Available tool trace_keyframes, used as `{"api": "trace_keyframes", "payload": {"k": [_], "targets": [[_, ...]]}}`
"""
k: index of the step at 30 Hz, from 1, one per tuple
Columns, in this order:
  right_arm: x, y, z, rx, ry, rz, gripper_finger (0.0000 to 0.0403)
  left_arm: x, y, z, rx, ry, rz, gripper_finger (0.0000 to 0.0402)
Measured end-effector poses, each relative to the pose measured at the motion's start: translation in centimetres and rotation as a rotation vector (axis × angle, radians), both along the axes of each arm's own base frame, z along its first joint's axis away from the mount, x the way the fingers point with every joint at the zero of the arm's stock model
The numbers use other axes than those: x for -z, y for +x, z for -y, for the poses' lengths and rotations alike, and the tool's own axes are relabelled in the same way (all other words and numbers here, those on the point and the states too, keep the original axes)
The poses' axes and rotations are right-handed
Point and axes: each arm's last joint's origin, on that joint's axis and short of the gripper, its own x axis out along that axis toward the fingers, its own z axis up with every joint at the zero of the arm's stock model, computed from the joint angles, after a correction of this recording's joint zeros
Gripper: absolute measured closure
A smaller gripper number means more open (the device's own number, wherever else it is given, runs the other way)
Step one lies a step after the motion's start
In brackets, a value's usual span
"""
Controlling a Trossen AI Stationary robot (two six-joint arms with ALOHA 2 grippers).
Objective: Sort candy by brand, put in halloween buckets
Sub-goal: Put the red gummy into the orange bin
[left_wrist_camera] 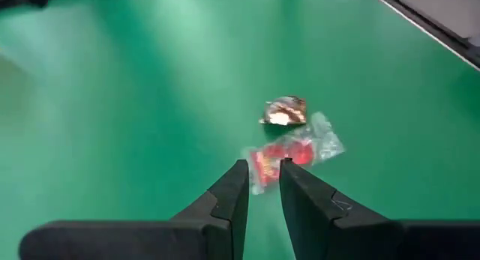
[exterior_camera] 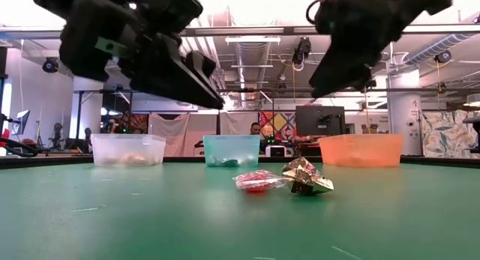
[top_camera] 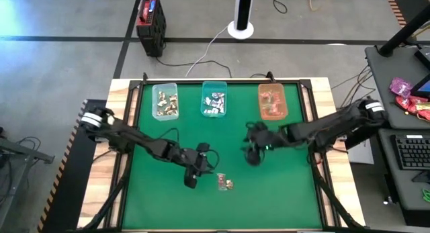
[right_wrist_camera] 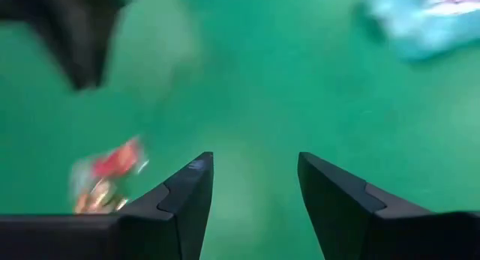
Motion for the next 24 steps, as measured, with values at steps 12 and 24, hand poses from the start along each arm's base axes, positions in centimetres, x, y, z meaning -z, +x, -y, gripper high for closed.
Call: {"api": "trace_keyframes", "payload": {"k": [12,24], "targets": [[0.9,0.0,-3.7,-0.095,0.045,-0.005,0.0218,2.8,3.2,1.2,0.085,-0.111,0.035,0.0309],[3.8,0.8,-6.2,-0.197,0.043,-0.085,0.0218,4.5,4.7,-0.6,0.114,-0.200,-0.041,0.0246]]}}
